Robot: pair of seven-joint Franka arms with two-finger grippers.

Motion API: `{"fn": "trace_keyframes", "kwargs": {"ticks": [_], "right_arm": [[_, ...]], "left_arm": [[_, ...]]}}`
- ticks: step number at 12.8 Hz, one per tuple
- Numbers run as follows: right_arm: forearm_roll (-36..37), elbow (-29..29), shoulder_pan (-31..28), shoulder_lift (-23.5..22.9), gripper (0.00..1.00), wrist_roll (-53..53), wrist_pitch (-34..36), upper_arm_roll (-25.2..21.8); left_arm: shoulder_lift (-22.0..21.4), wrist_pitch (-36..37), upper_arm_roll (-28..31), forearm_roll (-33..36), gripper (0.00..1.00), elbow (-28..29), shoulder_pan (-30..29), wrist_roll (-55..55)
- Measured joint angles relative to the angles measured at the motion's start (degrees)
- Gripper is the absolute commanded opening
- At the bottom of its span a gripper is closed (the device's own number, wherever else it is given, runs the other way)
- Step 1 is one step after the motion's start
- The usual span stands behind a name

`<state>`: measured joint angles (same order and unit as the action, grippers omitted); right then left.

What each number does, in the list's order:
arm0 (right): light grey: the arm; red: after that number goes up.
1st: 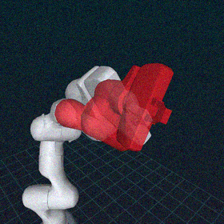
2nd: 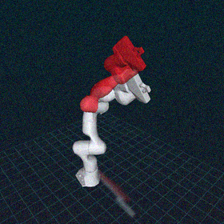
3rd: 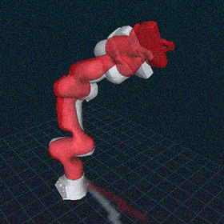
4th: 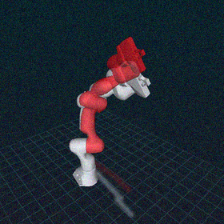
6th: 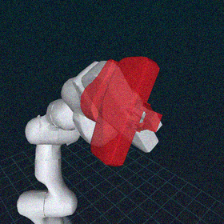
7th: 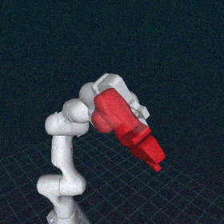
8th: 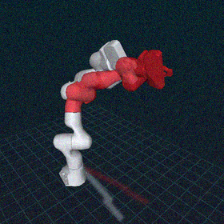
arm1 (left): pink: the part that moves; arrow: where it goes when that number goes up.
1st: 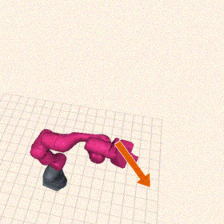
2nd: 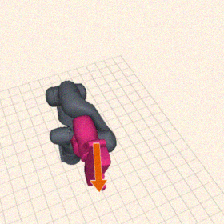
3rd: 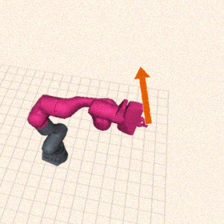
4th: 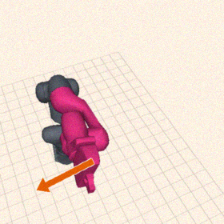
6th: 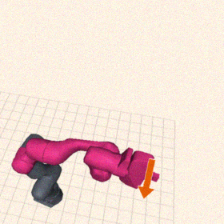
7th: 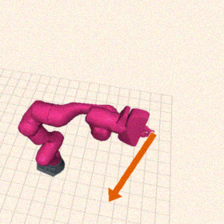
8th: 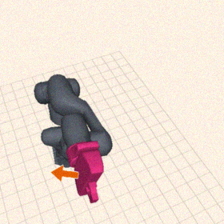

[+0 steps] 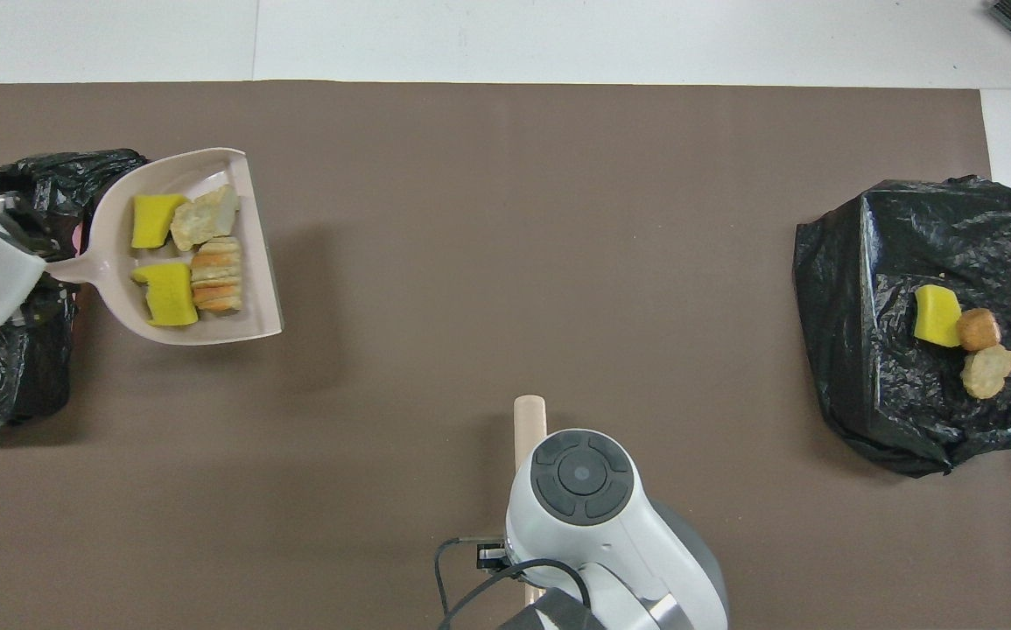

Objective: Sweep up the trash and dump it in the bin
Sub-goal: 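Tip the dustpan over the other trash bag with the left gripper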

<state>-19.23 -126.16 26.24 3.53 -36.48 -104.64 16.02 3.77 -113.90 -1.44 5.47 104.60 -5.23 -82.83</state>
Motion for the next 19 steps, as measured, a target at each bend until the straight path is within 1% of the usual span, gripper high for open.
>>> {"fn": "trace_keyframes", "kwargs": {"ticks": [3,6,7,8,9,10,12,13,14,15,16,17,18,19], "right_arm": [[-1.88,-6.94,0.54,1.60,0.00,2.93,-6.31,-0.07],[-2.43,-10.84,3.49,1.96,0.00,3.34,-12.20,-0.01],[-2.45,-11.50,4.19,1.96,0.00,3.34,-13.26,0.00],[-2.46,-11.82,4.42,1.96,0.00,3.36,-13.64,0.01],[-2.46,-11.94,4.41,1.96,0.06,3.56,-13.65,-0.04],[-2.46,-12.03,4.39,1.96,0.22,3.85,-13.65,-0.08],[-2.46,-12.29,4.28,1.95,0.24,3.99,-13.68,-0.12],[-2.47,-12.37,4.19,1.94,0.30,3.99,-13.70,-0.16],[-2.47,-12.40,4.15,1.93,0.43,4.00,-13.71,-0.22],[-2.47,-12.41,4.14,1.93,0.61,4.00,-13.72,-0.27],[-2.48,-12.42,4.12,1.90,0.69,4.00,-13.72,-0.30],[-2.48,-12.42,4.05,1.88,0.81,4.00,-13.72,-0.35],[-2.49,-12.42,4.02,1.88,1.00,4.00,-13.73,-0.39],[-2.49,-12.38,4.01,1.87,1.00,4.00,-13.74,-0.40]], "left_arm": [[2.26,0.35,0.10,-0.09,0.00,-5.29,-9.10,-6.19],[6.15,1.63,0.14,0.65,0.00,-12.08,-16.31,-11.14],[7.23,1.67,0.15,2.29,0.00,-13.69,-17.83,-12.84],[8.28,1.66,0.17,5.39,0.00,-15.20,-18.98,-13.92],[9.25,1.66,0.18,9.12,0.00,-16.51,-19.65,-14.48],[10.18,1.57,0.18,12.51,0.00,-17.52,-19.90,-14.69],[11.78,0.64,-0.07,20.71,0.00,-18.34,-19.87,-14.67],[12.64,-0.29,-0.27,25.73,0.00,-18.37,-19.78,-14.60],[13.44,-0.96,-0.51,29.82,0.00,-18.37,-19.69,-14.15],[14.14,-1.33,-0.68,33.59,0.00,-18.37,-19.55,-13.63],[14.62,-1.35,-0.73,36.94,0.00,-18.37,-19.17,-13.33],[14.89,-1.11,-0.78,39.78,0.00,-18.37,-18.29,-13.16],[14.93,-0.50,-0.76,42.44,0.00,-18.37,-17.36,-12.98],[14.91,0.73,-0.75,45.51,0.00,-18.48,-16.35,-12.73]]}}
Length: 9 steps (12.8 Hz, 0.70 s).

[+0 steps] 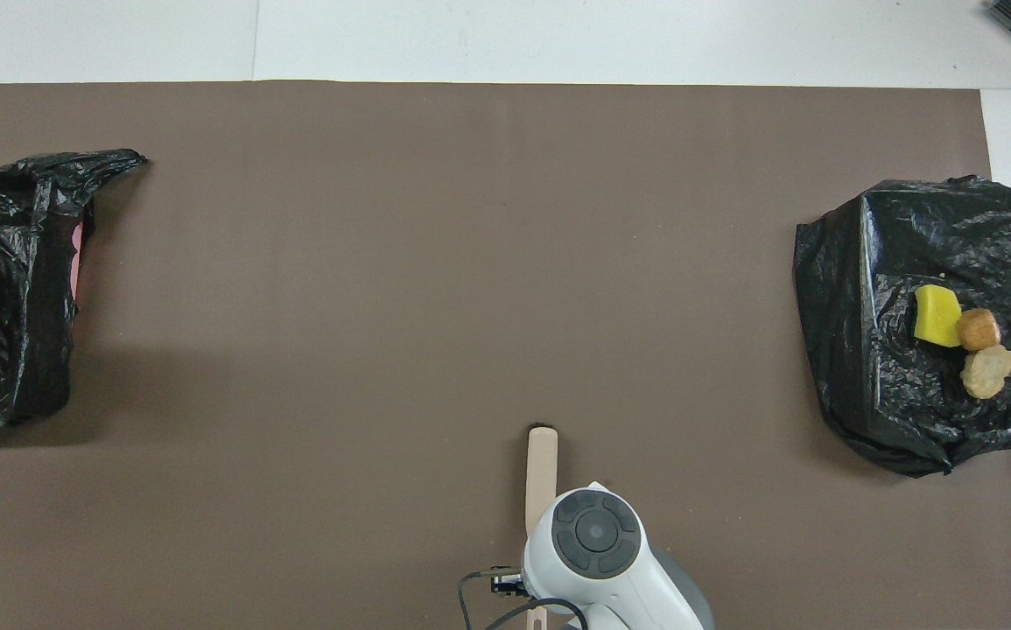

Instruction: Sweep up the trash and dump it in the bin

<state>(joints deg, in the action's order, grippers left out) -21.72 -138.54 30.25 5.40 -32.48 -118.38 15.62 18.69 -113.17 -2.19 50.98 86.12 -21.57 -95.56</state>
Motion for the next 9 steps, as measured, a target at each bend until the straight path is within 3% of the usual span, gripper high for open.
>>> {"fn": "trace_keyframes", "kwargs": {"ticks": [4,7,9], "right_arm": [[0.28,2.68,-0.68,-0.16,1.00,0.01,-0.17,-0.34],[4.45,6.79,-5.60,0.10,1.00,0.51,0.27,-0.72],[8.22,10.94,-9.18,0.82,1.00,0.67,4.56,-0.96]], "left_arm": [[-0.62,5.12,0.07,7.01,0.00,-1.82,2.50,1.17],[-1.37,9.97,0.02,11.03,0.00,-3.50,4.73,4.41],[-2.47,11.52,-0.22,10.27,0.00,-3.99,6.37,6.09]]}}
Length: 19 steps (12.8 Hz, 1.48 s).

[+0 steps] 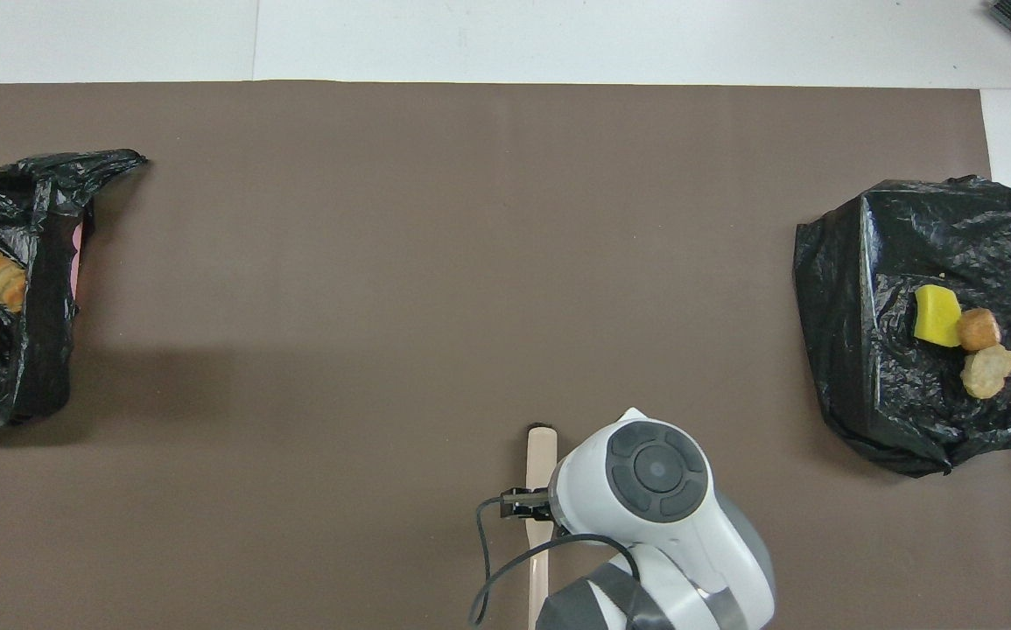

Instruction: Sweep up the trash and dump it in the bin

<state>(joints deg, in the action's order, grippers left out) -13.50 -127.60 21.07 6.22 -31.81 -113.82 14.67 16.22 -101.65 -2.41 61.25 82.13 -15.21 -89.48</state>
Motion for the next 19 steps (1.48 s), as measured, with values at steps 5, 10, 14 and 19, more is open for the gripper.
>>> {"fn": "trace_keyframes", "kwargs": {"ticks": [5,10,14,19], "right_arm": [[3.02,11.27,-11.35,2.59,1.00,3.44,12.48,-0.41],[4.63,17.71,-16.78,2.56,1.00,4.06,13.02,-0.47],[10.16,25.44,-20.94,2.53,1.00,8.96,18.33,-1.82],[12.96,31.34,-17.57,2.61,1.00,21.52,27.64,-16.39]], "left_arm": [[-1.30,4.06,-0.51,-17.20,0.00,0.12,5.49,7.97],[-0.86,6.23,-0.84,-35.65,0.00,2.39,16.51,31.99],[1.27,6.18,-1.09,-43.41,0.00,3.80,27.00,58.55],[5.37,2.59,-1.11,-54.56,0.00,3.62,37.75,88.34]]}}
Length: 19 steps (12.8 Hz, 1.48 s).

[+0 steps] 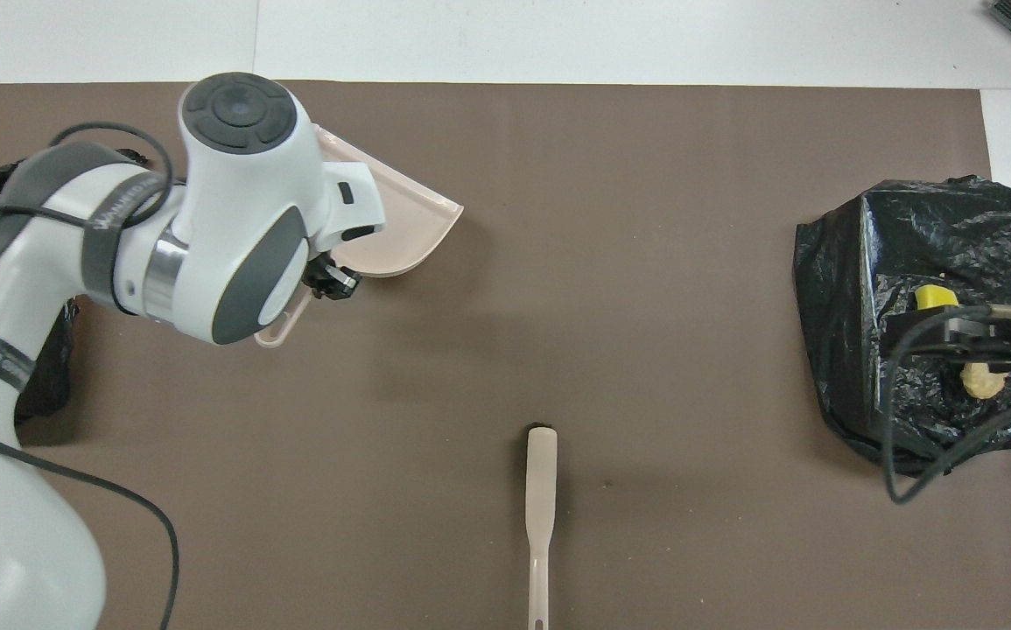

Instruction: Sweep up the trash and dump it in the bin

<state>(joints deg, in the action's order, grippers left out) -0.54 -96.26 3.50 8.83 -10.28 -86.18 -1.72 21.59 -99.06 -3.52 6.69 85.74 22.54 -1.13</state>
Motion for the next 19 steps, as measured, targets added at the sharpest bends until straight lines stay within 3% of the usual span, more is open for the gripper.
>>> {"fn": "trace_keyframes", "kwargs": {"ticks": [1,4,8,12,15,16,19], "right_arm": [[-0.01,0.67,-1.14,0.01,1.00,1.95,0.93,-0.80],[-0.25,1.07,-10.28,0.00,1.00,3.99,1.19,4.18],[-0.25,1.08,-10.39,-0.01,1.00,3.99,1.19,4.59],[-0.25,1.07,-7.31,-0.25,1.00,3.99,1.19,0.89],[-0.25,1.07,-7.28,-0.33,1.00,4.35,1.19,0.30],[-0.25,1.07,-7.38,-0.34,1.00,5.51,1.19,0.29],[-0.25,1.05,-7.42,-0.35,1.00,6.44,1.19,0.35]], "left_arm": [[0.73,-1.91,-0.01,-1.24,0.00,-0.05,2.14,5.09],[2.45,-9.75,0.04,-6.79,0.00,-0.25,7.04,19.28],[4.22,-13.83,0.06,-8.64,0.00,-0.62,10.81,23.66],[11.72,-14.74,0.34,-8.64,0.00,-5.69,16.01,28.01],[14.04,-15.78,0.31,-8.71,0.00,-7.47,17.06,29.39],[14.03,-15.77,0.31,-8.79,0.08,-7.49,17.23,29.41],[14.02,-15.73,0.34,-8.80,0.53,-7.49,17.58,29.62]]}}
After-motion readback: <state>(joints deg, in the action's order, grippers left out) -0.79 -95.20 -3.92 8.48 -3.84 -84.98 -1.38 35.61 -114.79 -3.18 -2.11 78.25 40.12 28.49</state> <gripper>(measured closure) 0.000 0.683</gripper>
